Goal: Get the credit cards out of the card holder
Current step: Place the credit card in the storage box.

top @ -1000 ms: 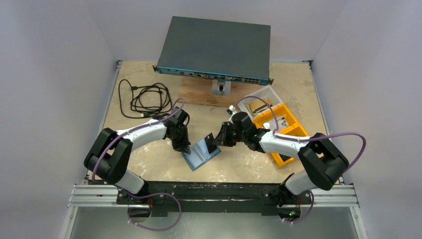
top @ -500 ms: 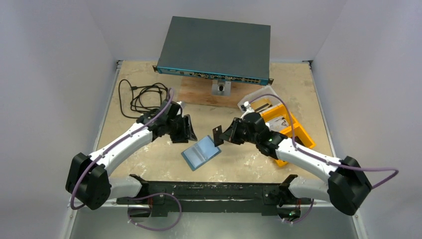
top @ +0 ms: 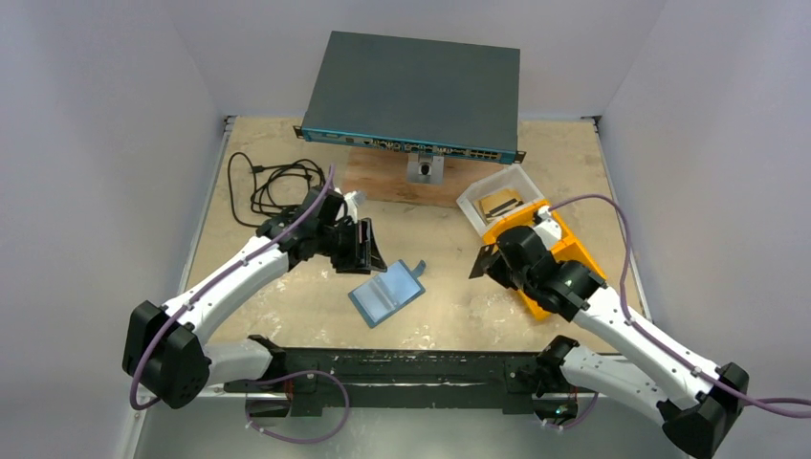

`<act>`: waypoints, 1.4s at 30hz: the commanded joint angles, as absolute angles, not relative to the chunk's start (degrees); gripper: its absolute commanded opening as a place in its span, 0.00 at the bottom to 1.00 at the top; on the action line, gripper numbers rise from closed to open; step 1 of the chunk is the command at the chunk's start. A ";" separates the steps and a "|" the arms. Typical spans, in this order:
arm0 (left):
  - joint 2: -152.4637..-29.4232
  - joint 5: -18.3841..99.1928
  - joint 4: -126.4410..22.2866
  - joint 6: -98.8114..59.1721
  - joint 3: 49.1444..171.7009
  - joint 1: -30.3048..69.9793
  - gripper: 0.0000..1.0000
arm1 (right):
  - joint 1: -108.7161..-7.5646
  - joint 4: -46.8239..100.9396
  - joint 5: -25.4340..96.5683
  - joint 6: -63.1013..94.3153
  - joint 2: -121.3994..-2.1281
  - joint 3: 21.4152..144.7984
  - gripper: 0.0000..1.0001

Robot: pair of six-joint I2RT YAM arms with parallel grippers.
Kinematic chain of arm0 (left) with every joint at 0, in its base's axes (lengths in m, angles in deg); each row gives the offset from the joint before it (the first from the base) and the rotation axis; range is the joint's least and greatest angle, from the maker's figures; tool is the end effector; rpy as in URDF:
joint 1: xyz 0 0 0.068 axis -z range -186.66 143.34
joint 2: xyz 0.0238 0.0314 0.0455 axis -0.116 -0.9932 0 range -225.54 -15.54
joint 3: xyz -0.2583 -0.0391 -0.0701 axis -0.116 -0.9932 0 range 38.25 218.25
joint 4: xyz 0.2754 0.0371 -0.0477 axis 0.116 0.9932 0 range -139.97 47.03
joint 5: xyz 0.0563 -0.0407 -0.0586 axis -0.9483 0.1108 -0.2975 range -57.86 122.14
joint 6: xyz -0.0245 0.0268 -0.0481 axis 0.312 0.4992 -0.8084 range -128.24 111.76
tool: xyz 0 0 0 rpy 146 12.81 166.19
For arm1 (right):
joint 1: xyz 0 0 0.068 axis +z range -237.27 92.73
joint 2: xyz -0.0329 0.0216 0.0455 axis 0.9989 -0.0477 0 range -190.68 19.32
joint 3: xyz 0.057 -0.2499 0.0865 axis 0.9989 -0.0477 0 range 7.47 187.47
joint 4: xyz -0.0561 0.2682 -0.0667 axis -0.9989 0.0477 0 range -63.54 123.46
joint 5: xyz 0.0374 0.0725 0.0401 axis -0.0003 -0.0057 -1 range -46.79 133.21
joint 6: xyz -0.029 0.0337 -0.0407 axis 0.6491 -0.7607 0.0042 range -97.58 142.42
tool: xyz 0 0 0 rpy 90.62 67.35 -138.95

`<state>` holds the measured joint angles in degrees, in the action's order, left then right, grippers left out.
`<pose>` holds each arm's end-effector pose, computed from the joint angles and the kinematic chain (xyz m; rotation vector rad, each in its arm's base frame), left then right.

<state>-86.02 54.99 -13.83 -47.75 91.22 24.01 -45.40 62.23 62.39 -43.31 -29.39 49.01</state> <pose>0.2262 -0.1542 0.2442 -0.0295 2.6935 -0.9516 0.1621 0.1256 0.2572 0.6510 2.2492 0.5876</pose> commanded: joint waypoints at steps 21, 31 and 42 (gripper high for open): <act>-86.74 59.29 -12.52 -44.54 94.43 24.11 0.49 | -75.99 95.26 84.49 -36.38 -51.10 67.29 0.00; -86.44 58.70 -12.43 -44.63 94.24 24.15 0.49 | -77.64 95.26 84.62 -35.31 -55.84 68.23 0.02; -87.06 58.41 -12.49 -44.67 94.35 24.13 0.49 | -77.62 92.16 81.48 -30.34 -55.54 67.96 0.30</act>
<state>-86.89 58.49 -11.69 -46.04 92.16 24.12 -77.44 93.99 82.45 -34.00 -56.43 66.39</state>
